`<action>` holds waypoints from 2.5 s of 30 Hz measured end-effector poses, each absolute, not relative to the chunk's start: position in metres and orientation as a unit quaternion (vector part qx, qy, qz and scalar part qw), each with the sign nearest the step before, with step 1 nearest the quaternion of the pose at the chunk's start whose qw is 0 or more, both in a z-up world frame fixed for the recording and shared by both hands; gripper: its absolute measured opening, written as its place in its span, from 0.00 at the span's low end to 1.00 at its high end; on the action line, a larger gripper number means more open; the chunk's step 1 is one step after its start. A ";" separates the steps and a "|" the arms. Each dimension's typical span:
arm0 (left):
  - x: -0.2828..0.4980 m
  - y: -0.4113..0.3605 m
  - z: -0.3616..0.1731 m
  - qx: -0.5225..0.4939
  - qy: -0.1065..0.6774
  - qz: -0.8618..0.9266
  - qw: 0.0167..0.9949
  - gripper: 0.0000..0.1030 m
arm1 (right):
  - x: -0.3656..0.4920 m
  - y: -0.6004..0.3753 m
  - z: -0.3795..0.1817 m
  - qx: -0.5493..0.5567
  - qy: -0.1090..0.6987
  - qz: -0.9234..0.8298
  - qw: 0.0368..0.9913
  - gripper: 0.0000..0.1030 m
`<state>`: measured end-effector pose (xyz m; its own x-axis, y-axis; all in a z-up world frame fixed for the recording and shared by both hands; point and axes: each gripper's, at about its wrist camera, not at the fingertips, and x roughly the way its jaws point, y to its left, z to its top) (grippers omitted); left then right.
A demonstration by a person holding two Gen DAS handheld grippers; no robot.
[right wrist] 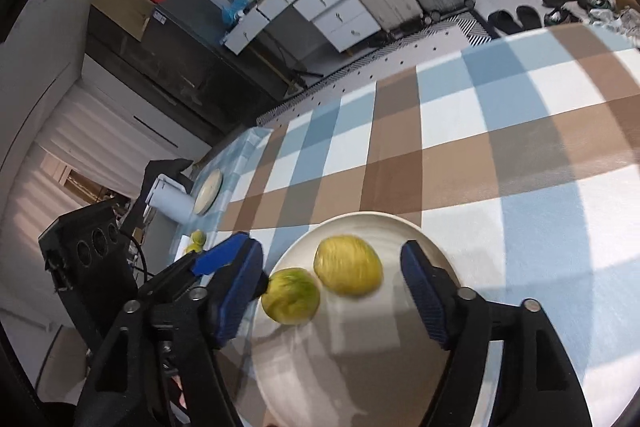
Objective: Organize fruits
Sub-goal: 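Lower both yellow fruits onto the cream plate and open both grippers, then move the right gripper to the larger orange and close on it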
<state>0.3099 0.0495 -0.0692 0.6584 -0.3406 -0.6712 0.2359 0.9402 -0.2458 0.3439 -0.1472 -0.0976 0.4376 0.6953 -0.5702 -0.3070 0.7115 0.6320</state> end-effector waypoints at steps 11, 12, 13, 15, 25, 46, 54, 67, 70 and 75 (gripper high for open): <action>0.220 0.046 -0.019 -0.051 0.337 -0.108 0.934 0.99 | 0.238 -0.187 -0.048 0.194 0.348 0.284 0.872 0.98; 0.209 0.045 -0.015 -0.049 0.330 -0.106 0.937 0.99 | 0.228 -0.189 -0.046 0.192 0.339 0.282 0.877 0.99; 0.200 0.043 -0.011 -0.047 0.325 -0.105 0.939 0.99 | 0.220 -0.191 -0.043 0.190 0.333 0.281 0.880 1.00; 0.185 0.040 -0.006 -0.045 0.320 -0.104 0.941 0.99 | 0.200 -0.194 -0.038 0.183 0.317 0.279 0.888 1.00; 0.110 0.023 0.008 -0.051 0.298 -0.100 0.948 0.99 | 0.132 -0.200 -0.031 0.136 0.259 0.247 0.924 1.00; 0.036 0.027 -0.100 -0.105 0.382 -0.068 0.916 0.99 | 0.073 -0.183 -0.101 0.093 0.345 0.231 0.905 1.00; 0.032 0.033 -0.118 -0.104 0.399 -0.066 0.909 0.99 | 0.081 -0.176 -0.124 0.118 0.375 0.248 0.885 1.00; 0.042 0.040 -0.122 -0.123 0.412 -0.086 0.899 0.99 | 0.105 -0.169 -0.143 0.146 0.414 0.277 0.855 0.80; 0.042 0.040 -0.122 -0.124 0.411 -0.089 0.899 0.99 | 0.108 -0.169 -0.148 0.157 0.425 0.281 0.846 0.76; 0.044 0.042 -0.123 -0.129 0.415 -0.092 0.896 0.99 | 0.111 -0.169 -0.153 0.167 0.431 0.291 0.838 0.58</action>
<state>0.0443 0.0419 -0.1231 0.6393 -0.2712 -0.7195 0.0574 0.9499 -0.3071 0.1115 -0.1692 -0.1529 0.4597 0.6320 -0.6240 -0.3436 0.7744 0.5312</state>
